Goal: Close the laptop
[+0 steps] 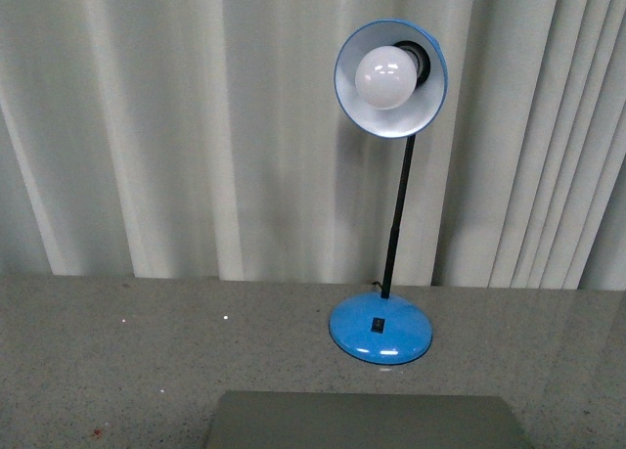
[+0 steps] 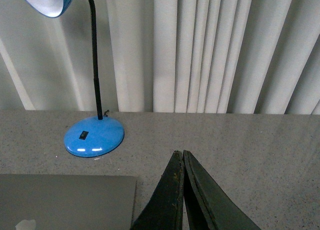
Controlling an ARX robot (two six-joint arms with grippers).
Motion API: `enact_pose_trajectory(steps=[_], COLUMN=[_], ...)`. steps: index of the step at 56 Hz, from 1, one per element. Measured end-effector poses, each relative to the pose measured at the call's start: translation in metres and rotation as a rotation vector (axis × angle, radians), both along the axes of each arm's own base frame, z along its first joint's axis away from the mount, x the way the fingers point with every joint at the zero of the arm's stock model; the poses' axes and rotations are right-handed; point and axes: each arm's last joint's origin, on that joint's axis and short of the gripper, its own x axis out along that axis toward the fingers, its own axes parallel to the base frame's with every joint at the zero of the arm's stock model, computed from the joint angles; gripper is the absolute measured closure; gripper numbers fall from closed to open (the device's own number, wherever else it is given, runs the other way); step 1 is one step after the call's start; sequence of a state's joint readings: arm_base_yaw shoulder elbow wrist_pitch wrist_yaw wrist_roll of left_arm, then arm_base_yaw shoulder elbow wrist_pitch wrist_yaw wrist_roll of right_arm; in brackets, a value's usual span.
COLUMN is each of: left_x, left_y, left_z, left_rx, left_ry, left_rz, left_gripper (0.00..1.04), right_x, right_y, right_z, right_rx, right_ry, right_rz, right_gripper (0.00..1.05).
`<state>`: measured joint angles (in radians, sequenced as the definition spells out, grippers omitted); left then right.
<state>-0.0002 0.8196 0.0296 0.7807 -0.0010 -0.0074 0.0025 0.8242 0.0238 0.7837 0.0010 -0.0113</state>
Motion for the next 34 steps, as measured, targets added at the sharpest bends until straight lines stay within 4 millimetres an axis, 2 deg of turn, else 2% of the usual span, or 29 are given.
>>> enact_pose_trajectory(steps=[34], left_x=[-0.028], left_y=[0.0], left_z=[0.012], left_rx=[0.0], left_ry=[-0.038], left_rz=[0.0], left_gripper=[1.01], right_x=[-0.027], right_y=[0.0], right_z=[0.006], right_rx=[0.0], right_ry=[-0.022], right_rz=[0.0], right_gripper=[1.02])
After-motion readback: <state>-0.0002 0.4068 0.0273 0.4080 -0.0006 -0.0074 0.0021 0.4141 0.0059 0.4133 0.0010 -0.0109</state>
